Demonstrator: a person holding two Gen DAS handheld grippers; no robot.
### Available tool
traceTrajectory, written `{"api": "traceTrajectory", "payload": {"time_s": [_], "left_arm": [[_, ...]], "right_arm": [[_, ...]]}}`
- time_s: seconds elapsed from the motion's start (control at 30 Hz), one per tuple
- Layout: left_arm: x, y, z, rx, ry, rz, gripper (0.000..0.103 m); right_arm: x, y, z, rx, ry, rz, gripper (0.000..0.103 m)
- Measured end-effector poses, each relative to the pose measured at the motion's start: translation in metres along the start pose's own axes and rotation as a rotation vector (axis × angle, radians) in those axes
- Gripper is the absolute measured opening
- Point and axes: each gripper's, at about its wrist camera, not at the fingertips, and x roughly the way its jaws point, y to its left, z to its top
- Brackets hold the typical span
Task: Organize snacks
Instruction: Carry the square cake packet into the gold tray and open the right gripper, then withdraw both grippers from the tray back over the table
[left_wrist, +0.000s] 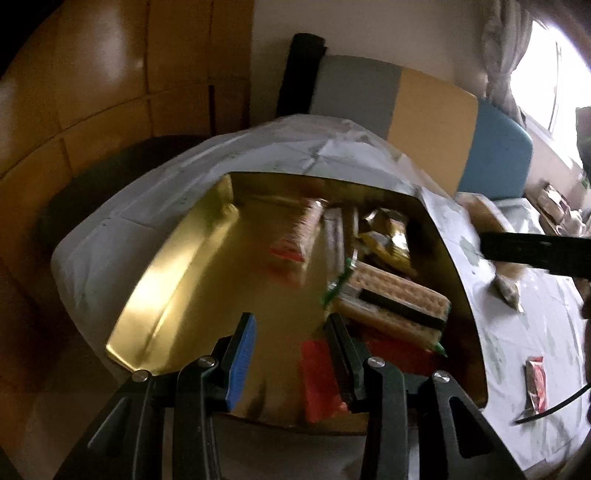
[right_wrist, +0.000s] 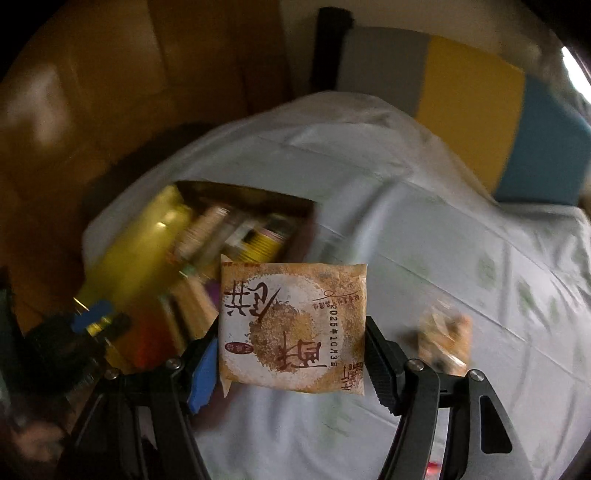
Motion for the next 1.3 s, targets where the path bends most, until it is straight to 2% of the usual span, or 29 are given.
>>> {"api": "traceTrajectory", "payload": {"time_s": [0.13, 0.2, 0.37, 0.43, 0.67, 1.07, 1.3], "left_arm": [[0.001, 0.010, 0.002, -0.035, -0.005, 0.009, 0.040], [0.004, 0.013, 0.002, -0.039, 0.004, 0.015, 0.040], [0.009, 0.018, 0.001, -0.056, 0.016, 0.016, 0.040], [0.010, 0.017, 0.000, -0.055, 0.020, 0.014, 0.040], [0.005, 0.009, -0.002, -0.032, 0.011, 0.008, 0.040], [-0.011, -0.011, -0.004, 0.025, -0.005, -0.023, 0.040], [-0.020, -0.031, -0.005, 0.079, -0.012, -0.045, 0.040]], "right_arm": [[0.038, 0.037, 0.022, 0.014, 0.032, 0.085, 0.071], [0.061, 0.052, 0.028, 0.028, 0.078, 0.144, 0.073], [0.098, 0.067, 0.025, 0.047, 0.151, 0.188, 0.080], [0.093, 0.068, 0.022, 0.048, 0.133, 0.213, 0.080], [0.064, 0.054, 0.011, 0.077, 0.068, 0.221, 0.084], [0.008, 0.018, -0.026, 0.106, -0.035, 0.122, 0.086], [-0.029, -0.034, -0.062, 0.159, -0.041, 0.025, 0.086]]}}
